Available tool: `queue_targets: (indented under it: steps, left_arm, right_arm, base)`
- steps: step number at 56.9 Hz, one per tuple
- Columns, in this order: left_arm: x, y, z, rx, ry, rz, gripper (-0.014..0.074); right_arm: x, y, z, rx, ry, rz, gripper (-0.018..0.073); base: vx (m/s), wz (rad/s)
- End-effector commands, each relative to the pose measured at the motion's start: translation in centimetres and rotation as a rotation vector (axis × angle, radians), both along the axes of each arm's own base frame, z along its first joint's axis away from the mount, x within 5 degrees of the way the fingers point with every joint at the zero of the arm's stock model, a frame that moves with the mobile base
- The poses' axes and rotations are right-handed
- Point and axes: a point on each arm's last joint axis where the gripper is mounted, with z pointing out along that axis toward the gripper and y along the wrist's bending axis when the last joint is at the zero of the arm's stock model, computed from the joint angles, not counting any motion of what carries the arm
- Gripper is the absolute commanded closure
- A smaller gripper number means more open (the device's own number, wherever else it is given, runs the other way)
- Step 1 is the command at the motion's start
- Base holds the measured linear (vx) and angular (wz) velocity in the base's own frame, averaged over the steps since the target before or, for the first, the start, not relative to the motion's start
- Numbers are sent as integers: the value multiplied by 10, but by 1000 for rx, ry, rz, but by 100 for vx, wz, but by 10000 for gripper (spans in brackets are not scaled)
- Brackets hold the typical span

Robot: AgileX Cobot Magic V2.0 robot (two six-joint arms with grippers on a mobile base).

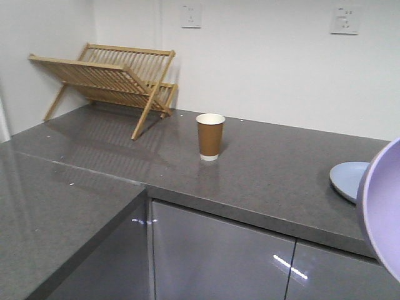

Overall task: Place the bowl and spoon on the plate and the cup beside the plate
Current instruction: 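Drive to the counter with the blue plate, holding spoon and bowl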

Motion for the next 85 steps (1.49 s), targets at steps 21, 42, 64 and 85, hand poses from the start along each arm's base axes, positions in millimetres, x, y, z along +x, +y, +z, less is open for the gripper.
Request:
queue_targets:
  steps: [21,42,64,85]
  left_arm:
    - [0,0,15,-50,-93,2,599]
    - [0,0,15,-50,-92,2,599]
    - [0,0,15,-50,-93,2,599]
    - [0,0,15,-50,-93,2,599]
  right_arm:
    - [0,-1,16,0,-110,-16,568]
    - [0,-1,16,0,-108,-15,568]
    - [0,-1,15,-1,-107,-15,568]
    - [0,-1,15,-1,-105,-15,568]
  base:
    - [21,-44]
    - [29,-37]
    - [36,-23]
    - [29,-7]
